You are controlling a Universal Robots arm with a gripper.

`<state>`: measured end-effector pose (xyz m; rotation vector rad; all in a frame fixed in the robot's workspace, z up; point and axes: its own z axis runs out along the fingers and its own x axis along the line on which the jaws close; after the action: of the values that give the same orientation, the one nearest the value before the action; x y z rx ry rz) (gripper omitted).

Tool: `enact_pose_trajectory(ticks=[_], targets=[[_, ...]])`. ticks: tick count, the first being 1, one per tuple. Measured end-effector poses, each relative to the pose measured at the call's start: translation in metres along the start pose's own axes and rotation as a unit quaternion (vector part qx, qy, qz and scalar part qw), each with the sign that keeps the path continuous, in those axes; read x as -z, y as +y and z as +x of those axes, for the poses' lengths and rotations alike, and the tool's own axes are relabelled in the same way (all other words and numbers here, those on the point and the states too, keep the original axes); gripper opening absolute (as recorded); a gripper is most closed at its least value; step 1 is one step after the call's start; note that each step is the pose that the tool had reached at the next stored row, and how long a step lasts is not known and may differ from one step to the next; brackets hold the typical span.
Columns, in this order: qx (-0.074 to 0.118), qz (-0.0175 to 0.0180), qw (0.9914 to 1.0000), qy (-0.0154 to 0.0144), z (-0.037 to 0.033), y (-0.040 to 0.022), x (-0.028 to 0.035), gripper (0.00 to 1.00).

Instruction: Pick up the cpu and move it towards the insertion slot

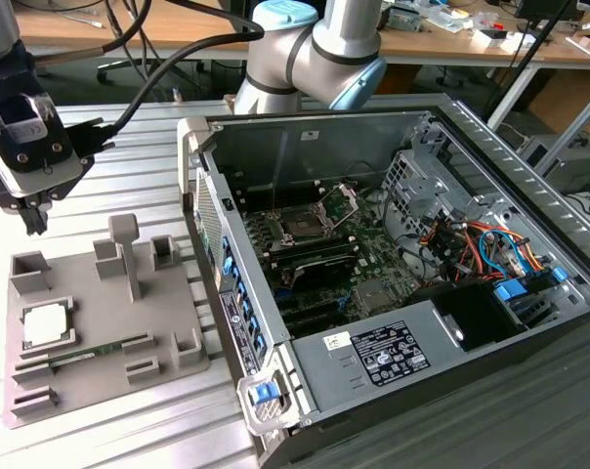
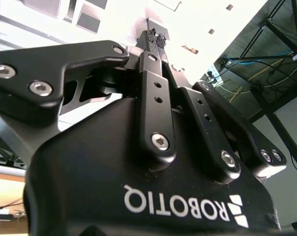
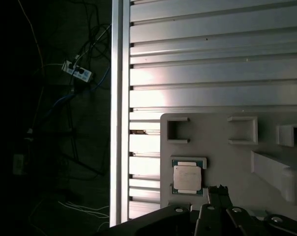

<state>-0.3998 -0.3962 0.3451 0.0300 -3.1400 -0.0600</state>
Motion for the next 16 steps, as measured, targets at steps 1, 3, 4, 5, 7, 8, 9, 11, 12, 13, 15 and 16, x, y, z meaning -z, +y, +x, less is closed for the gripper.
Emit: enact_pose_trajectory(ticks=[1,3,4,5,7,8,9,11,12,13,15,16], targets=[[0.0,0.0,1.0,0.0,0.0,0.0,-0.0003,0.11],[0.0,0.0,1.0,0.0,0.0,0.0,-0.0009,0.11],[0.0,0.0,1.0,0.0,0.0,0.0,-0.0011,0.11],[0.0,0.0,1.0,0.0,0.0,0.0,-0.0013,0.11],[0.0,0.0,1.0,0.0,0.0,-0.0001,-0.0017,0.11],[0.0,0.0,1.0,0.0,0.0,-0.0001,-0.0021,0.11],[0.0,0.0,1.0,0.0,0.0,-0.0001,-0.0024,0.11],[0.0,0.0,1.0,-0.0001,0.0,-0.0001,-0.0031,0.11],[0.0,0.0,1.0,0.0,0.0,-0.0001,-0.0034,0.11],[0.0,0.0,1.0,0.0,0.0,-0.0001,-0.0036,0.11],[0.0,0.0,1.0,0.0,0.0,-0.0002,-0.0041,0.11],[0.0,0.0,1.0,0.0,0.0,-0.0002,-0.0045,0.11]])
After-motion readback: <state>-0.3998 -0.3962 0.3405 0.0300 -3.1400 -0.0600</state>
